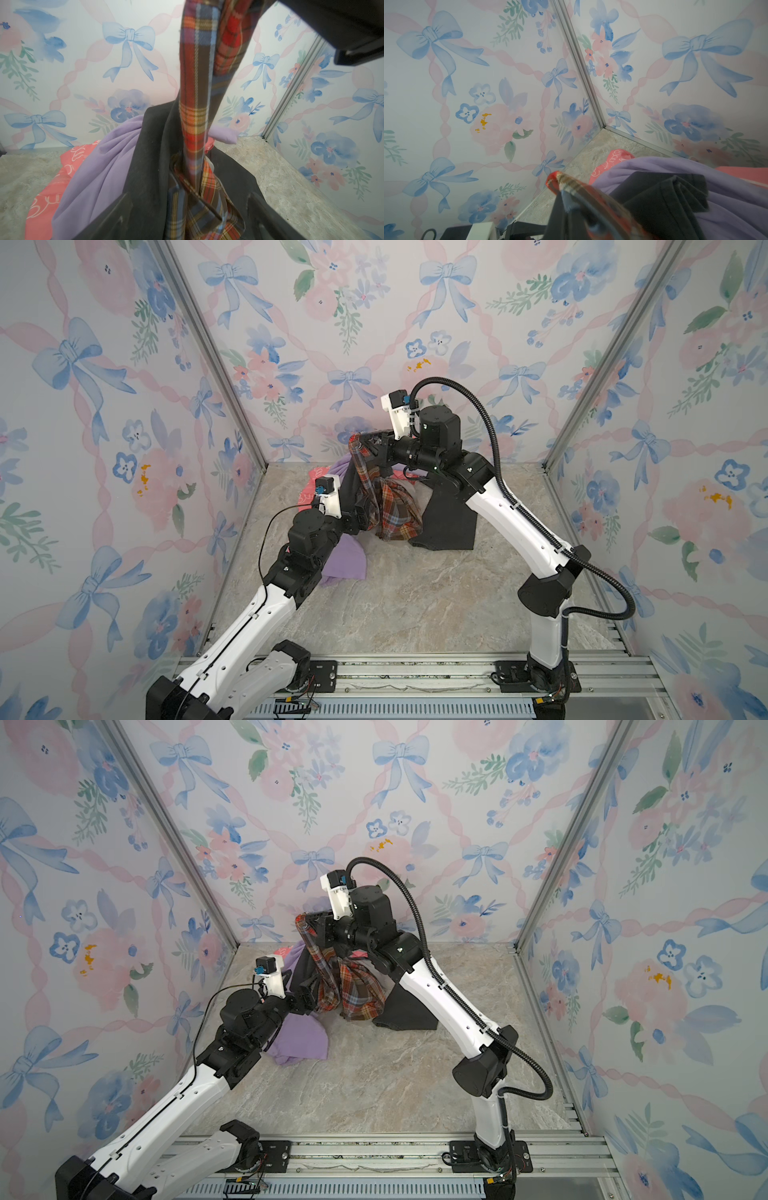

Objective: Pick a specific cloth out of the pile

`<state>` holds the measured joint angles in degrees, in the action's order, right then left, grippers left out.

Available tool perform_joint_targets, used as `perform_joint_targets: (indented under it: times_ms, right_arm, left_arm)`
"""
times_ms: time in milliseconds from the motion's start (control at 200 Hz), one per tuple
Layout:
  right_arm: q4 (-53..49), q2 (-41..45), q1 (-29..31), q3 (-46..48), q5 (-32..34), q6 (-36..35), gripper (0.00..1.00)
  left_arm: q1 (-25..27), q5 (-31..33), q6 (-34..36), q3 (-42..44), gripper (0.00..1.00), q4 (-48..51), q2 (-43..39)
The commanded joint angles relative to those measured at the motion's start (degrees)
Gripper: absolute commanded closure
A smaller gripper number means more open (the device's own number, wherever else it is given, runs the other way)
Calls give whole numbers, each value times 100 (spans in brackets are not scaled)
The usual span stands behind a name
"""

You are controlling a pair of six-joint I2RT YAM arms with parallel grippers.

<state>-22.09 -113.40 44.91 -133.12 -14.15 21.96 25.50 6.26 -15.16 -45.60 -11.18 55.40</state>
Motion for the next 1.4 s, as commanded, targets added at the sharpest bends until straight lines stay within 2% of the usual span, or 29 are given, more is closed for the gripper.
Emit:
perform_joint_targets:
  times_ms: [0, 150, 220, 295, 390, 435, 475, 585, 725, 785, 860, 935, 1070, 1135, 1290, 1365, 1395]
  right_arm:
    - [620, 221, 85, -81, -195, -140, 100]
    - [722, 258, 129, 64, -236, -49, 100]
    - [750, 273, 133, 96, -270, -10, 100]
    - [821, 347, 137, 235, -283, 33, 100]
    - [980, 482, 117, 474, -306, 95, 100]
    - [1033, 532, 99, 558, -325, 128, 100]
    - [1063, 575, 93, 631, -341, 141, 100]
    - [1118, 730, 29, 973, -310, 107, 100]
    - [1723, 1176, -258, 2086, -296, 351, 100]
    - [2224, 1474, -394, 2807, -282, 444, 82]
    - [2757, 1821, -560, 3626, -291, 492, 51]
    - [2874, 2167, -656, 4228, -148, 434, 34]
    - [3101, 2432, -557, 5260, 75, 141, 23]
    - [3271, 2442, -358, 5731, 403, -15, 19]
    - [4062, 2183, 465, 6692, 1928, -616, 7]
    - [4543, 1905, 722, 6981, 2630, -634, 1]
    - [4728, 1716, 768, 7058, 2831, -581, 3]
  left_arm:
    - [19, 234, 317, -351, 11, -705, 213]
    - [8, 148, 632, -714, 11, -1164, 800]
    - [-7, 122, 779, -858, 21, -1417, 1085]
    - [-143, -98, 779, -941, 45, -1718, 1326]
    - [-352, -496, 679, -1072, 65, -1917, 1596]
    - [-401, -562, 666, -1129, 88, -1962, 1703]
    - [-434, -584, 666, -1151, 100, -2012, 1760]
    - [-561, -754, 540, -1162, 100, -2173, 1757]
    - [-816, -920, 162, -1373, 100, -2174, 1720]
    - [-852, -968, 117, -1482, 100, -2170, 1686]
    - [-872, -928, 28, -1728, 100, -2019, 1685]
    - [-891, -862, -74, -2055, 100, -1758, 1736]
    - [-922, -624, -95, -2733, 100, -1289, 1838]
    - [-956, -530, -157, -3129, 100, -984, 1933]
    - [-993, -430, -251, -3845, 100, -457, 2099]
    - [-997, -395, -260, -4156, 100, -180, 2150]
    - [-1013, -406, -271, -4227, 100, -113, 2151]
